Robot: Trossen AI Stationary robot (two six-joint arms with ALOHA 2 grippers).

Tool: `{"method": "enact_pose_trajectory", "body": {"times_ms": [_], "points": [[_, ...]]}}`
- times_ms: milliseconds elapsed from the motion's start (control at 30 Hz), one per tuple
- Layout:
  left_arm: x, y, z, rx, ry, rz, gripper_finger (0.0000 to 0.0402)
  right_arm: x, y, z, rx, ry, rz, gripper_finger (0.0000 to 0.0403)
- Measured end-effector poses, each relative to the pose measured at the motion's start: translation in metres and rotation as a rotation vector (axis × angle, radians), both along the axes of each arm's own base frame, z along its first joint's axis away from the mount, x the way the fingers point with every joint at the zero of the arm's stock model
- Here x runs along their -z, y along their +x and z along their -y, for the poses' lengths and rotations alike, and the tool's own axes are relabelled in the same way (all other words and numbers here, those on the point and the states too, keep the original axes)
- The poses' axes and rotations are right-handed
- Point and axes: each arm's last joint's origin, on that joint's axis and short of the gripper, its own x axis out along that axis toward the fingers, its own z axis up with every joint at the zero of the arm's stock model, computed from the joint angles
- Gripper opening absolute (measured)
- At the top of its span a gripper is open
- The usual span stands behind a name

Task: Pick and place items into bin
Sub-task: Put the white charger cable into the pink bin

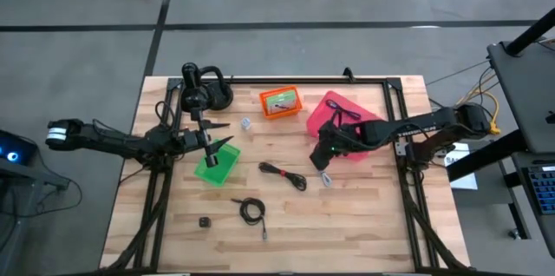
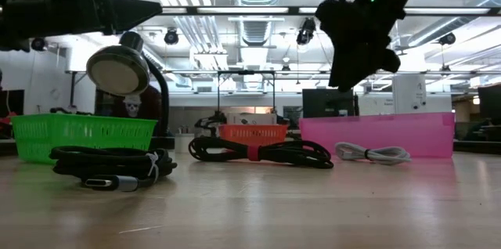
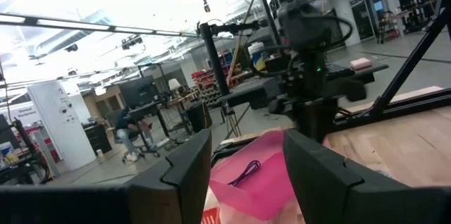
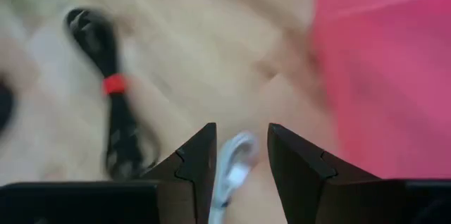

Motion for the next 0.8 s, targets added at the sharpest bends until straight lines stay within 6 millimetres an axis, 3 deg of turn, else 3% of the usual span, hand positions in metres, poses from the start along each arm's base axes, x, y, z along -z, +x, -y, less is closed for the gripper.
{"method": "enact_pose_trajectory", "body": {"times_ms": [367,800], "points": [[0.003,-0.001,0.0,0.0,-0.001,-0.007,0.0162,0.003,-0.009,-0.042,0.038,0.062,-0.008,0.0113],[0.002,-0.001,0.0,0.0,0.0,-0.003,0.0162,0.037,0.0,-0.054,-0.009,-0.017,-0.151,0.0105]]}}
